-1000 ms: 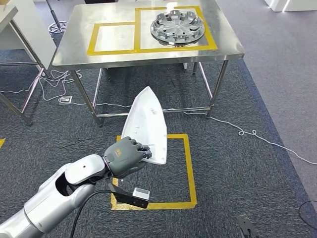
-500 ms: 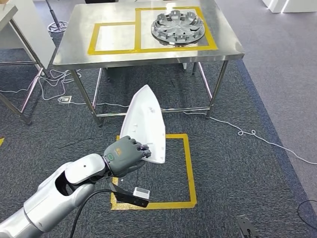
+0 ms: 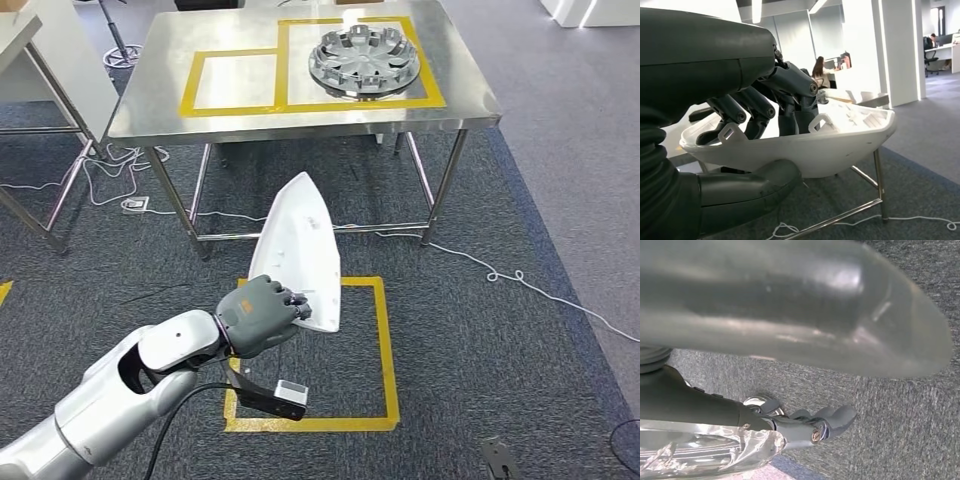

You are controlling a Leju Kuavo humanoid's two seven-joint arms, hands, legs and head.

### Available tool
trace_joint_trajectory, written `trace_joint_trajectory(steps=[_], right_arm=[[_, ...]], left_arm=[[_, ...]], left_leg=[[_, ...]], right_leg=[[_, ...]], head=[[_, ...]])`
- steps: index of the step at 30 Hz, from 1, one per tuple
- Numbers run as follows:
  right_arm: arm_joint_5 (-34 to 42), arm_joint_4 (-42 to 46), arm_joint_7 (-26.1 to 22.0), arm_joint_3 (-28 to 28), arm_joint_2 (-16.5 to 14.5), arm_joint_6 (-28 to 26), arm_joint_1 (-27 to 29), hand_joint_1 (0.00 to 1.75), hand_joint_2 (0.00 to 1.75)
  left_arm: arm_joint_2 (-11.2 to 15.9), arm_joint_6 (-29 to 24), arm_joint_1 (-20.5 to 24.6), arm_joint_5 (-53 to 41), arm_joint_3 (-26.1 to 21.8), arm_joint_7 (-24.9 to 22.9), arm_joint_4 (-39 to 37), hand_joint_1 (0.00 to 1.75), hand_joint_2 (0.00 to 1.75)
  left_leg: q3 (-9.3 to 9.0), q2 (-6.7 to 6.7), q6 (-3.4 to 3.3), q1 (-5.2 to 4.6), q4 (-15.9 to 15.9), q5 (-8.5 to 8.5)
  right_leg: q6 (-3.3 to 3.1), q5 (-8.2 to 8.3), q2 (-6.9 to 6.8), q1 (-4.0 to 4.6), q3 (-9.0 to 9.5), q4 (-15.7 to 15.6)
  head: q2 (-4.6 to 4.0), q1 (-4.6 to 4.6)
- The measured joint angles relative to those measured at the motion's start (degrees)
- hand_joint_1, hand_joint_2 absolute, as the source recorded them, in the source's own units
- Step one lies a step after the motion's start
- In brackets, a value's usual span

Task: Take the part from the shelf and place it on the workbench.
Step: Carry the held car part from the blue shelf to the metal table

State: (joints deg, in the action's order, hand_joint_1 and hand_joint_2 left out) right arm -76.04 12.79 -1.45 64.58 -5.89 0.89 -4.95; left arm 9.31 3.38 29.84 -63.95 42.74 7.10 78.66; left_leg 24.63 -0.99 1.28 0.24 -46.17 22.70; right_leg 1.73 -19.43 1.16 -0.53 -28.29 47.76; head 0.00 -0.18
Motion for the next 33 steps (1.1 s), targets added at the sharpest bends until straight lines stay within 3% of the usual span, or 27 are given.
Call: trace_joint_trajectory(steps=[2,4,5,6,7,9,10,11,13,15,16,17,20,21,22,23,26,27,30,31,33], right_arm=[[0.00,0.00,-0.02,-0.01,0.00,-0.01,-0.03,0.00,0.00],[0.00,0.00,-0.03,-0.02,0.01,-0.01,-0.01,0.00,0.00],[0.00,0.00,-0.02,-0.01,0.01,-0.01,0.02,0.00,0.00],[0.00,0.00,-0.02,0.00,0.01,-0.01,0.05,0.00,0.00],[0.00,0.00,-0.02,0.00,0.01,-0.01,0.07,0.00,0.00],[0.00,0.00,-0.02,0.01,0.01,-0.01,0.06,0.00,0.00],[0.00,0.00,-0.03,0.01,0.00,-0.01,0.04,0.00,0.00],[0.00,0.00,-0.03,0.01,-0.01,-0.01,0.02,0.00,0.00],[0.00,0.01,-0.03,0.01,-0.03,-0.03,0.01,0.00,0.00],[0.00,0.03,-0.03,0.00,-0.01,-0.03,-0.01,0.00,0.00],[0.24,0.03,-0.05,-0.01,0.00,0.28,-0.06,0.00,0.00],[0.84,0.02,-0.15,0.03,0.00,0.98,-0.12,0.00,0.00],[5.85,-0.05,-1.52,1.13,-0.02,5.47,-0.11,0.00,0.00],[8.08,-0.10,-2.43,2.03,-0.04,7.48,-0.06,0.00,0.00],[9.89,-0.15,-3.32,3.02,-0.07,9.25,-0.03,0.00,0.00],[11.14,-0.19,-4.06,3.92,-0.09,10.61,-0.01,0.00,0.00],[12.15,-0.26,-5.02,5.70,-0.15,12.04,0.03,0.00,0.00],[12.34,-0.28,-5.20,6.15,-0.15,12.48,0.02,0.00,0.00],[12.72,-0.34,-5.43,6.97,-0.23,14.28,-0.11,0.00,0.00],[12.69,-0.36,-5.30,7.10,-0.27,14.93,-0.08,0.00,0.00],[12.39,-0.40,-4.67,7.19,-0.34,15.90,0.07,0.00,0.00]], left_arm=[[-0.01,-0.01,0.15,0.00,-0.02,0.00,0.02,1.75,1.75],[-0.01,-0.01,0.09,0.00,0.01,0.00,0.00,1.75,1.75],[0.02,0.01,-0.06,0.00,0.02,-0.01,-0.02,1.75,1.75],[0.07,0.02,-0.22,0.00,0.03,-0.02,-0.04,1.75,1.75],[0.12,0.02,-0.31,0.00,0.04,-0.03,-0.05,1.75,1.75],[0.18,0.03,-0.25,0.00,0.03,-0.04,-0.07,1.75,1.75],[0.17,0.03,-0.08,0.00,0.02,-0.04,-0.07,1.75,1.75],[0.14,0.03,0.13,0.00,0.02,-0.04,-0.05,1.75,1.75],[0.09,0.03,0.37,-0.01,0.01,-0.04,-0.03,1.75,1.75],[0.08,0.03,0.32,-0.02,0.01,-0.05,-0.02,1.75,1.75],[0.09,0.03,0.31,-0.02,0.02,-0.06,-0.02,1.75,1.75],[0.09,0.04,0.35,0.00,0.03,-0.03,-0.03,1.75,1.75],[0.17,0.07,0.50,0.49,0.15,0.49,-0.13,1.75,1.75],[0.25,0.05,0.52,0.86,0.19,0.78,-0.23,1.75,1.75],[0.36,0.01,0.58,1.21,0.21,1.03,-0.35,1.75,1.75],[0.46,-0.04,0.71,1.53,0.23,1.25,-0.48,1.75,1.75],[0.74,-0.18,1.45,2.05,0.27,1.60,-0.86,1.75,1.75],[0.80,-0.22,1.72,2.20,0.29,1.66,-0.97,1.75,1.75],[0.91,-0.39,2.52,2.75,0.44,1.91,-1.19,1.75,1.75],[0.92,-0.45,2.88,3.05,0.52,2.04,-1.28,1.75,1.75],[0.92,-0.55,3.54,3.55,0.79,2.26,-1.58,1.75,1.75]], left_leg=[[2.49,0.10,0.56,0.00,-5.22,2.73],[8.22,0.17,0.95,0.06,-15.16,6.42],[10.83,0.18,1.04,0.12,-19.07,7.32],[12.47,0.18,1.04,0.15,-20.96,7.00],[12.74,0.19,0.93,0.15,-20.15,5.32],[9.94,0.53,0.40,0.05,-12.52,-0.19],[8.00,0.92,0.04,-0.11,-7.89,-2.31],[6.39,1.20,-0.33,-0.26,-4.01,-3.40],[4.97,1.28,-0.83,-0.40,-0.39,-3.21],[4.19,0.94,-1.31,-0.22,0.17,-3.21],[3.68,0.87,-1.60,-0.17,0.22,-3.33],[3.15,0.84,-1.87,-0.15,0.22,-3.46],[1.82,0.82,-2.23,-0.25,0.24,-2.56],[1.20,0.81,-2.24,-0.27,0.25,-2.04],[0.46,0.80,-2.22,-0.28,0.26,-1.48],[-0.41,0.78,-2.14,-0.26,0.30,-0.88],[-2.73,0.58,-1.52,-0.23,0.66,1.01],[-3.31,0.46,-1.19,-0.26,1.14,1.74],[-4.86,0.25,-0.19,-0.33,1.62,2.15],[-4.56,0.30,0.08,-0.31,0.03,2.17],[-0.93,0.39,0.65,-0.21,-7.23,4.07]], right_leg=[[-0.62,-0.22,-0.29,-0.23,0.83,-0.52],[-0.91,-0.66,-0.52,-0.29,1.37,-0.73],[-0.92,-0.92,-0.57,-0.32,1.62,-0.74],[-0.85,-1.22,-0.58,-0.36,1.96,-0.75],[-0.74,-1.54,-0.58,-0.41,2.42,-0.76],[-0.36,-2.27,-0.56,-0.53,3.54,-0.86],[-0.04,-2.69,-0.55,-0.49,4.05,-0.91],[0.32,-3.15,-0.55,-0.41,4.36,-0.95],[1.10,-3.74,-0.62,-0.21,5.14,-0.96],[1.73,-4.21,-0.78,-0.26,5.52,-0.25],[1.99,-4.92,-0.86,-0.28,4.81,1.49],[2.15,-6.27,-0.88,-0.29,3.19,4.51],[2.37,-10.99,-0.88,-0.15,-5.54,18.04],[2.37,-11.72,-0.87,-0.13,-7.73,20.31],[2.32,-11.53,-0.87,-0.12,-8.80,20.21],[2.24,-10.13,-0.87,-0.12,-8.73,17.80],[1.79,-1.60,-0.77,-0.10,-5.75,4.97],[1.51,0.01,-0.77,-0.06,-4.98,2.02],[0.45,-0.31,-0.83,-0.06,-3.55,-0.59],[0.10,0.12,-0.87,-0.13,-2.96,-0.71],[-0.46,1.14,-1.02,-0.26,-1.43,-0.75]], head=[[0.00,-0.22],[0.00,-0.40],[0.00,-0.39],[0.00,-0.41],[0.00,-0.41],[0.00,-0.42],[0.00,-0.43],[0.00,-0.50],[0.00,-0.40],[0.00,-0.16],[0.00,-0.10],[0.00,-0.01],[0.00,0.17],[0.00,0.20],[0.00,0.22],[0.00,0.27],[0.00,0.34],[0.00,0.29],[0.00,0.11],[0.00,0.05],[0.00,-0.07]])
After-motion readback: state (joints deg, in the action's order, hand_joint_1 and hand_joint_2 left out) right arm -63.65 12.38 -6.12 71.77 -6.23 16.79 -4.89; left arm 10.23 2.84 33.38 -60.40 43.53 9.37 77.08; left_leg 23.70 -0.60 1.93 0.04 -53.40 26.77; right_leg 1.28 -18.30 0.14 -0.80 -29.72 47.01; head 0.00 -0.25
